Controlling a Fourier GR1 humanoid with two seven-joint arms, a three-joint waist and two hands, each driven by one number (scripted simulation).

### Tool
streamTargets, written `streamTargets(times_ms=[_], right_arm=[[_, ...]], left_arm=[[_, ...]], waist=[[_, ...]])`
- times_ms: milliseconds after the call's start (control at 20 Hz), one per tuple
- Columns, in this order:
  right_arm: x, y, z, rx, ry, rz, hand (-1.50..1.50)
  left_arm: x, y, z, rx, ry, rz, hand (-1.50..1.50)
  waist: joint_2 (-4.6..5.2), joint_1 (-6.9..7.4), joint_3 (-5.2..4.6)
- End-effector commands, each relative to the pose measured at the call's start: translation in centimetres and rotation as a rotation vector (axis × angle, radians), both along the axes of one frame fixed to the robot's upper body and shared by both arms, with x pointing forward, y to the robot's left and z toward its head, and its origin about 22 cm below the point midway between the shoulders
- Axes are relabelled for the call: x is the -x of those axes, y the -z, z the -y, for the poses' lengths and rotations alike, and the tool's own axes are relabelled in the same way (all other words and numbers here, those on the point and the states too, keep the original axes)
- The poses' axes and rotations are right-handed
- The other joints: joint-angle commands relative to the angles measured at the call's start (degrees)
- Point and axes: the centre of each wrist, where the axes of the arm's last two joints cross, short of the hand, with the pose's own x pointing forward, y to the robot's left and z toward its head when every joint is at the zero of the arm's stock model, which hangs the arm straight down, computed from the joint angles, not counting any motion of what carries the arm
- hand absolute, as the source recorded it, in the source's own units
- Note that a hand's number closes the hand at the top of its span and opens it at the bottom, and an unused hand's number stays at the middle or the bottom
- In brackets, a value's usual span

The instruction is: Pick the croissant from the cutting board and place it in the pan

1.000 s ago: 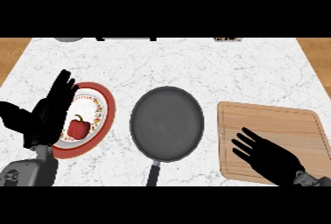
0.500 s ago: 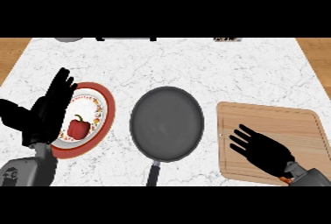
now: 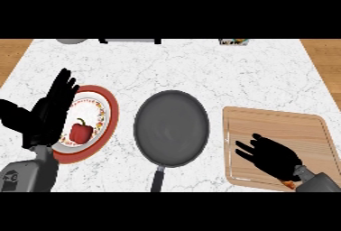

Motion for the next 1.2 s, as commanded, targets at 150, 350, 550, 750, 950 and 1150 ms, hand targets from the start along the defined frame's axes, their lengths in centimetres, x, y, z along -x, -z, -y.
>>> streamTargets(times_ms=[150,350,550,750,950,1150], right_arm=[[-0.4,1.7,-1.8,-0.016,-0.013,-0.106,1.50],[0.4,1.8,-6.2,-0.164,0.169,-0.113,1.50],[0.8,2.0,-10.6,-0.471,0.572,-0.090,1.50],[0.5,-0.1,-11.3,-0.568,0.741,0.051,1.50],[-0.4,-4.6,-13.1,-0.674,0.808,0.327,1.50],[-0.5,-8.9,-15.9,-0.778,0.821,0.569,1.50]], left_arm=[[0.1,1.0,-0.1,-0.007,0.005,-0.012,0.00],[0.2,0.5,1.9,0.000,-0.005,0.005,0.00],[0.7,0.5,-0.1,-0.002,-0.035,-0.007,0.00],[0.9,0.8,0.0,0.010,-0.037,-0.020,0.00],[0.8,0.7,-0.2,0.001,-0.033,-0.027,0.00],[0.4,0.6,0.9,0.010,0.010,-0.023,0.00]], waist=[[1.05,0.14,0.87],[0.94,-0.30,0.83],[0.81,-2.77,1.13],[0.03,-2.85,1.33],[-0.82,-0.81,1.08],[-0.90,1.12,0.75]])
